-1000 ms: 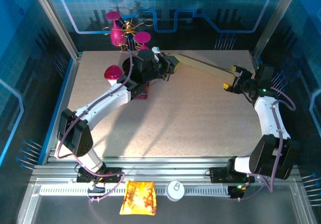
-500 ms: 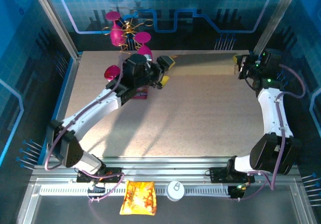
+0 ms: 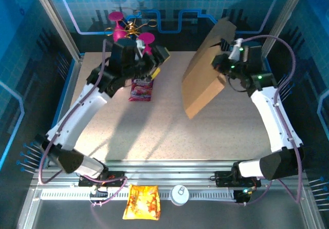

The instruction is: Fold the paper box

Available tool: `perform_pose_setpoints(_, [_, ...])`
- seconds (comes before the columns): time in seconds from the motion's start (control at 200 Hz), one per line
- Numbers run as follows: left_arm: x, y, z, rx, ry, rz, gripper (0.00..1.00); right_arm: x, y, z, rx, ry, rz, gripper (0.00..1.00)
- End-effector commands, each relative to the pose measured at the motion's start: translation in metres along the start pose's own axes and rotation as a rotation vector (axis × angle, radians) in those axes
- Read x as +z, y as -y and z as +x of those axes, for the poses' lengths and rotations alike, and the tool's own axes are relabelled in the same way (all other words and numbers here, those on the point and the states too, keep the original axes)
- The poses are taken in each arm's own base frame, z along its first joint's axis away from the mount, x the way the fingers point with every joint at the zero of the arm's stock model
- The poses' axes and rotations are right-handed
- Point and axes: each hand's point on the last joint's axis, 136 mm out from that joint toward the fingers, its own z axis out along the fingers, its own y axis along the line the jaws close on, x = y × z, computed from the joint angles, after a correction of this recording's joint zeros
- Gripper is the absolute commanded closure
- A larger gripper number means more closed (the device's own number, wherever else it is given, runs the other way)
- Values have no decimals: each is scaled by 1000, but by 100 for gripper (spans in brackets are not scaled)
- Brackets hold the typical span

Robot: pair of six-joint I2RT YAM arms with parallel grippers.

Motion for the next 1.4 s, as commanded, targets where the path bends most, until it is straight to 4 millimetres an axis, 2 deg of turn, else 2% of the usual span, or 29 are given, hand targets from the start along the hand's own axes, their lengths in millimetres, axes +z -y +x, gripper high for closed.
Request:
perform_pose_setpoints(0.0, [14, -4, 7, 157, -107, -83, 17, -13, -20, 21, -412, 9, 84, 100])
perform_pose_setpoints(0.06, [22, 6, 5, 215, -120, -85, 17, -10, -28, 37, -515, -2, 98, 100])
perform_pose_setpoints(0.17, [32, 14, -1, 302, -118, -115, 16, -9, -45, 54, -661, 5, 121, 100])
perform_pose_setpoints(0.41, [32, 30, -24, 414, -45, -132, 11, 3, -80, 83, -917, -13, 128, 100])
perform_pose_setpoints(0.575, [38, 2, -38, 539, -6, -269, 11, 6, -95, 96, -1017, -12, 131, 100])
perform_pose_setpoints(0.73, [22, -27, -65, 616, 101, -467, 7, 3, -106, 110, -1105, -11, 132, 100])
perform_pose_setpoints(0.891, [6, -40, -82, 585, 154, -544, 6, -3, -110, 119, -1159, -8, 152, 100])
perform_pose_setpoints(1.091, [19, -40, -75, 575, 113, -502, 4, -15, -104, 126, -1219, 11, 203, 100])
perform_pose_setpoints(1.211, [18, -42, -68, 560, 93, -501, 4, -20, -91, 124, -1226, 26, 264, 100])
perform_pose_setpoints(1.396, [16, -33, -40, 456, 6, -412, 4, -31, -77, 112, -1240, 77, 348, 100])
